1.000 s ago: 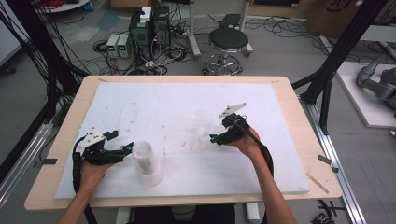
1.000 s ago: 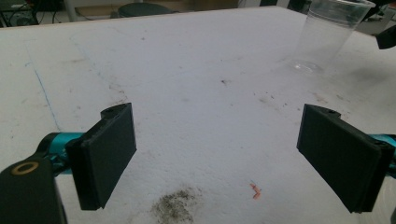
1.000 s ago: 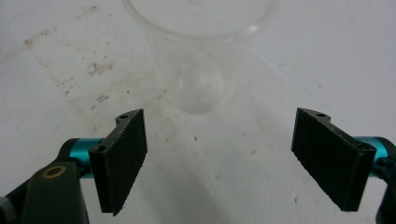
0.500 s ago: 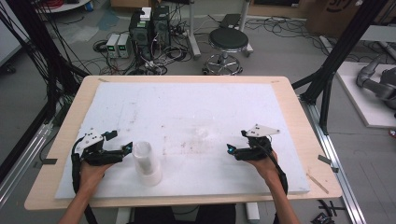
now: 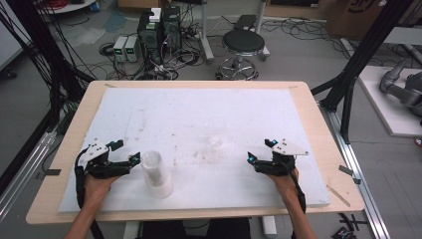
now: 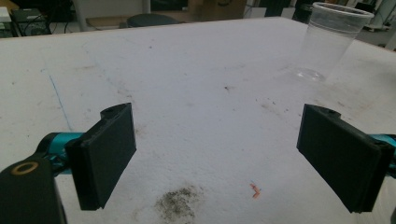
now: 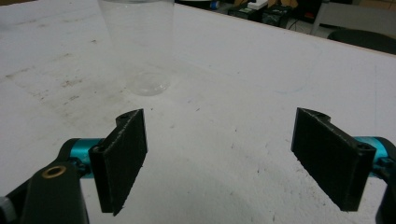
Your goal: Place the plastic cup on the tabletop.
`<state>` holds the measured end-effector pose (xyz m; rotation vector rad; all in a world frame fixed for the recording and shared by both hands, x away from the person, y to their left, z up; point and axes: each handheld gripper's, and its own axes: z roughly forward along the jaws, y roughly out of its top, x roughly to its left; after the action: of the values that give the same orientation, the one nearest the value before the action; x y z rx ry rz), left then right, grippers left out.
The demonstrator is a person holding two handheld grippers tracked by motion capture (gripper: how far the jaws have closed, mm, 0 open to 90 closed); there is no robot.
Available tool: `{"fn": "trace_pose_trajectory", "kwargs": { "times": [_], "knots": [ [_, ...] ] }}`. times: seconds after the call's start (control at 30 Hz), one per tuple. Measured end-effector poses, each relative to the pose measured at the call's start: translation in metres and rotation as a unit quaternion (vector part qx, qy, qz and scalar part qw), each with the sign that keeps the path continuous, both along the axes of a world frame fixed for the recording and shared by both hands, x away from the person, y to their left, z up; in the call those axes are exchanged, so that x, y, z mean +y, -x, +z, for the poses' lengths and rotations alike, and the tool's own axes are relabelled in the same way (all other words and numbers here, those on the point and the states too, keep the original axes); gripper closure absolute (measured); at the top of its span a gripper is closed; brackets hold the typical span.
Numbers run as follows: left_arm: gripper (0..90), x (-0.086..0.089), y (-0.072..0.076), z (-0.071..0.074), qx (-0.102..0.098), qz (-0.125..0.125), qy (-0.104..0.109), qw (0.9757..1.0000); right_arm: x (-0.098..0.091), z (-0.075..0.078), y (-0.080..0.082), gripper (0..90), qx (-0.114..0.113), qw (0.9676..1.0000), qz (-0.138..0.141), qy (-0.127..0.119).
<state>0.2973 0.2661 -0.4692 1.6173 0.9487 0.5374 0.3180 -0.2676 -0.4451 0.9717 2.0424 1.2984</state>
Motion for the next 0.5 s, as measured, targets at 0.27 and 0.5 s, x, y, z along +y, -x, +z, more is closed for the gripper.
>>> {"fn": "trace_pose_trajectory", "kwargs": {
  "times": [0.27,0.5],
  "knots": [
    [11.6,-0.0009,0.0004,0.0001,-0.001,-0.003,0.001,1.0,0.0,-0.0066,-0.0024,18.3,0.0,1.0,-0.005,-0.003],
    [11.6,-0.0013,0.0006,0.0001,-0.002,-0.005,-0.004,1.0,-0.0001,-0.007,-0.0014,18.3,-0.007,0.9999,-0.008,-0.004]
  ]
}}
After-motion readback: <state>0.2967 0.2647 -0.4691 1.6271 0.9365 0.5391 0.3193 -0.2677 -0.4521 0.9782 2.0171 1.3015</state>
